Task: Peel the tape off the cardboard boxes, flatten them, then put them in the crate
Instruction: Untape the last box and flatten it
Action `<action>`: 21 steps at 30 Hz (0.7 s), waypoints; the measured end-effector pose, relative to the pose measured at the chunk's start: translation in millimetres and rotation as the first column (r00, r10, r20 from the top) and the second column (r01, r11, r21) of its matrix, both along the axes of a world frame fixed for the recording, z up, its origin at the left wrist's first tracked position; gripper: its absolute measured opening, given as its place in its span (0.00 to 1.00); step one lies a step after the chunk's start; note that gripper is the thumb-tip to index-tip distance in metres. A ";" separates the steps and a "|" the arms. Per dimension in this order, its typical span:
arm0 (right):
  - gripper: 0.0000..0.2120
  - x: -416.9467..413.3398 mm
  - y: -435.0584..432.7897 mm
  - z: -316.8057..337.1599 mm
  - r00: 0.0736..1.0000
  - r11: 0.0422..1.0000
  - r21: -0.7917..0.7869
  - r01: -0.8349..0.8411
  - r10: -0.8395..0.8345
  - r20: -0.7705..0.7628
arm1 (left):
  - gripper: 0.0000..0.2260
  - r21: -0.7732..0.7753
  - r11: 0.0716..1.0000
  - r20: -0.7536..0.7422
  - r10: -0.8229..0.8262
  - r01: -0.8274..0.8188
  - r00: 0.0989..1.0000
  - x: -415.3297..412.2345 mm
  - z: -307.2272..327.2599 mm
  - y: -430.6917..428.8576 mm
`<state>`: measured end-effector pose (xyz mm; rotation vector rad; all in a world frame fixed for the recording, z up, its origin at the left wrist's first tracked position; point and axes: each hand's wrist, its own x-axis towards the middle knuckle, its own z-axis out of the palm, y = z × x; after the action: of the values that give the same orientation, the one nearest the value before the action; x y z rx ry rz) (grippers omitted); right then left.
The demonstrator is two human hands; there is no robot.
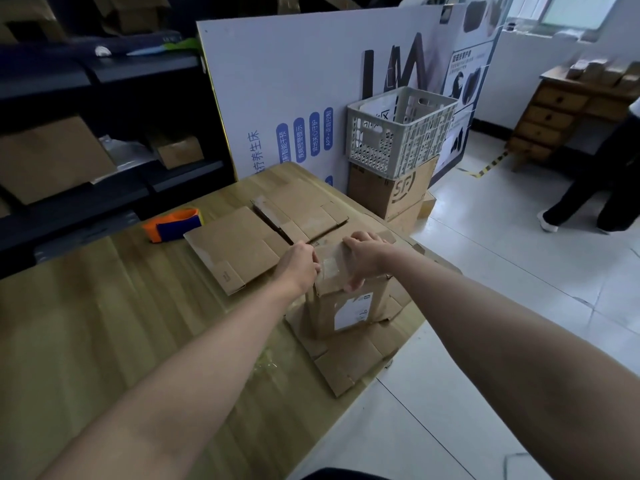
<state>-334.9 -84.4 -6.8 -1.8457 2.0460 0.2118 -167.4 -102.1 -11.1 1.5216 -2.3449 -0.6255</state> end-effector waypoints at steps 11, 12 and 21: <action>0.53 7.0 -3.8 6.0 0.999 0.999 0.049 0.009 -0.008 -0.034 | 0.07 -0.188 0.980 -0.057 0.055 -0.064 0.997 0.0 -19.6 9.6; 0.53 7.1 -4.3 6.5 0.999 0.998 0.056 0.012 -0.010 -0.036 | 0.06 -0.181 0.981 -0.064 0.064 -0.075 0.996 -0.9 -19.4 8.8; 0.54 9.5 -5.7 10.6 0.999 0.996 0.081 0.034 -0.031 -0.037 | 0.05 -0.110 0.993 0.075 0.054 -0.045 0.996 -3.6 -10.7 -2.4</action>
<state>-325.4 -90.1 3.7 -1.7708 2.0580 0.3161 -171.0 -104.6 -21.8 1.5770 -2.3480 -0.4272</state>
